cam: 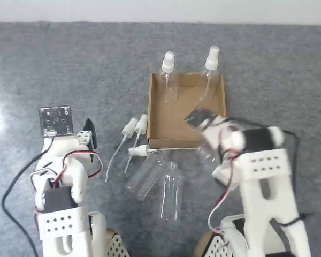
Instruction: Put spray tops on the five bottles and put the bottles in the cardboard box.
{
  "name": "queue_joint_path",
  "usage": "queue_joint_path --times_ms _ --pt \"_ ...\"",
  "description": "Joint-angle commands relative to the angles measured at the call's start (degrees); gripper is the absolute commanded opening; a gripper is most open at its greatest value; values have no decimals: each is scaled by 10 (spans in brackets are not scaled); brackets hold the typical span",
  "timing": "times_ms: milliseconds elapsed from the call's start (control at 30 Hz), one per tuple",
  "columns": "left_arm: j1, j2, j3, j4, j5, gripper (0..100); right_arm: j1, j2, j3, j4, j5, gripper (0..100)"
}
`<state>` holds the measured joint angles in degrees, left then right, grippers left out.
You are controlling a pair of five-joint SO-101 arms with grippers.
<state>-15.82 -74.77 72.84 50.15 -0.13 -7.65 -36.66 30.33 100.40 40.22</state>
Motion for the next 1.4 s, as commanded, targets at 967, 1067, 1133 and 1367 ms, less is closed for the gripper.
queue_joint_path --times_ms 967,1067,1133,1367 --pt "158 888 -595 75 -130 185 394 462 -149 -377 -5 64" --pt "159 923 -600 67 -130 184 395 462 -149 -376 -4 64" --pt "159 939 -604 67 -131 184 395 462 -149 -376 -4 65" --pt "154 951 -620 76 -131 22 393 457 -151 -350 -4 157"
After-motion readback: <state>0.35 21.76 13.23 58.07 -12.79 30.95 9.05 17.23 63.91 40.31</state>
